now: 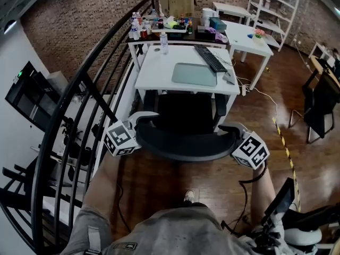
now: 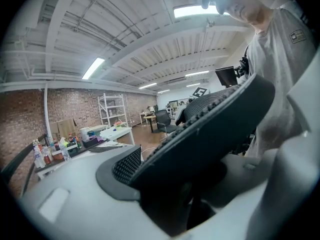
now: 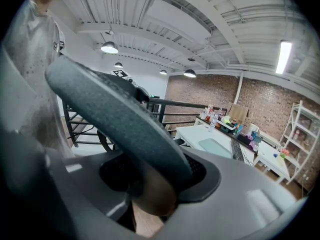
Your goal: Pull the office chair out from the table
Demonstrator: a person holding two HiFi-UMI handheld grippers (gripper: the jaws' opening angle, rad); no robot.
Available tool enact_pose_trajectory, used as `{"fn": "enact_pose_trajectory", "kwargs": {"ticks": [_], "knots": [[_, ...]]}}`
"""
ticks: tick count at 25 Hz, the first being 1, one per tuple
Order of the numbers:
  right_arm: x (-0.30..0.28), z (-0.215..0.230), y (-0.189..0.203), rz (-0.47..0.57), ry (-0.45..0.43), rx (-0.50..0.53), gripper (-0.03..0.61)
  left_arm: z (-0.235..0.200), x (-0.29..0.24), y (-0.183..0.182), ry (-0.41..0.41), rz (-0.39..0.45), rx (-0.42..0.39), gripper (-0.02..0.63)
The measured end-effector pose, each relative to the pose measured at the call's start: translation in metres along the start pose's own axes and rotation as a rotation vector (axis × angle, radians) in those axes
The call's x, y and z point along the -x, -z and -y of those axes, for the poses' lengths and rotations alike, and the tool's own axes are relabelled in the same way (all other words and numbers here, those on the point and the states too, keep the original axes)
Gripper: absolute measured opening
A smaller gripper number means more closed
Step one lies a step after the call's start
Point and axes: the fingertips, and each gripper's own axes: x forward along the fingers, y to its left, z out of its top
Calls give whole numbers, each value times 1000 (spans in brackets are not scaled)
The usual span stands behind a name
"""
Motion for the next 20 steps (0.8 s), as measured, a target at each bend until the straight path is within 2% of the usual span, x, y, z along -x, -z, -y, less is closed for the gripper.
{"fn": "enact_pose_trajectory", "kwargs": {"ticks": [9,20], "knots": [[16,-61,-6,-16,22,-33,213,46,37,2,34,11,-17,259],[39,-136,-10,-44,10,-68,213,109,80,5,67,17,-10,252]]}}
